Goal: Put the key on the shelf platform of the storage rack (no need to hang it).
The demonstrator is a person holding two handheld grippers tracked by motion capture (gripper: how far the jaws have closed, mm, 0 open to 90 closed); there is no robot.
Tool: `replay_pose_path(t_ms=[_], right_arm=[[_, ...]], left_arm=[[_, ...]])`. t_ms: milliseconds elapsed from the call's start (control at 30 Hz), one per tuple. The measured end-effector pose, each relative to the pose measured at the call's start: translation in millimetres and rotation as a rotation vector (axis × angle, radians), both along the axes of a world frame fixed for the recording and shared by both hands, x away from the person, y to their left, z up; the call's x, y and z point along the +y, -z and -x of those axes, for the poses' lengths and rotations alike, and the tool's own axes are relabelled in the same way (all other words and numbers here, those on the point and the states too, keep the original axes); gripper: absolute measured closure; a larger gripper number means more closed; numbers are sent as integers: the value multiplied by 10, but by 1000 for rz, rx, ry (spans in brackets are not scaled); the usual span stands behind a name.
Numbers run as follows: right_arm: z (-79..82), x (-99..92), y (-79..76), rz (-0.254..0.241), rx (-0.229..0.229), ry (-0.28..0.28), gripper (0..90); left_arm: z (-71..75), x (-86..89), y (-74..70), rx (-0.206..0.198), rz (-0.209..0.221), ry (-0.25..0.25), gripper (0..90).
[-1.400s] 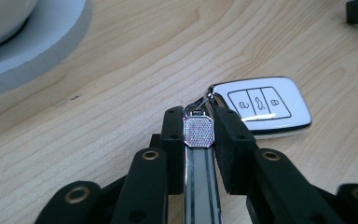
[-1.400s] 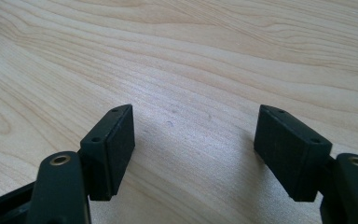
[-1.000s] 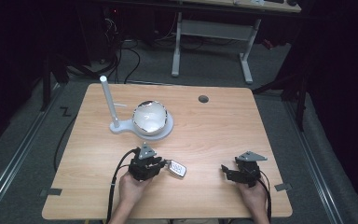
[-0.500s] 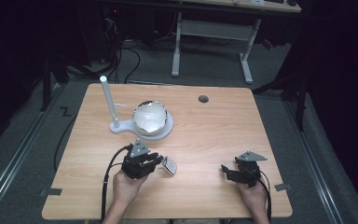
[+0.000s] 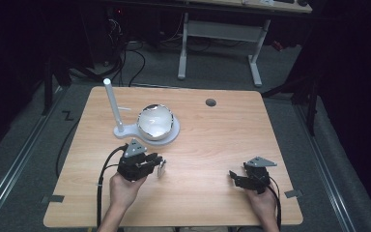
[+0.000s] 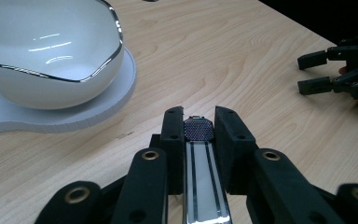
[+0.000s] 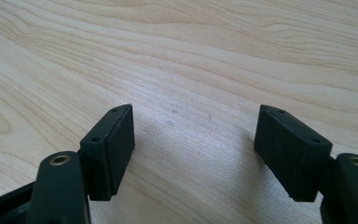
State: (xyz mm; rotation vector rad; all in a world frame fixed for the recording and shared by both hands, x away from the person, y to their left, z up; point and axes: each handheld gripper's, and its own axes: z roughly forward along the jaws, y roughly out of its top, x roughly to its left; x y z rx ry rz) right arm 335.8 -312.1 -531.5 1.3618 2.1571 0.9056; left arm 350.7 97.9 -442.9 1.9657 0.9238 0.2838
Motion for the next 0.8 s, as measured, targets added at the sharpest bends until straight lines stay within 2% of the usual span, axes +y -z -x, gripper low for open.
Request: replay_pose_path(t_ms=[100, 267, 400, 800], right_arm=[[0, 0, 0, 0, 0, 1, 292], [0, 0, 0, 0, 0, 1, 292], [0, 0, 0, 0, 0, 1, 292], [-1, -1, 0, 0, 0, 1, 293]], left_arm=[[3, 27, -27, -2, 2, 0, 744], [-22, 81, -90, 7, 38, 4, 744], [-43, 111, -158, 1, 50, 6, 744], [-129, 117, -321, -24, 56, -2, 744]])
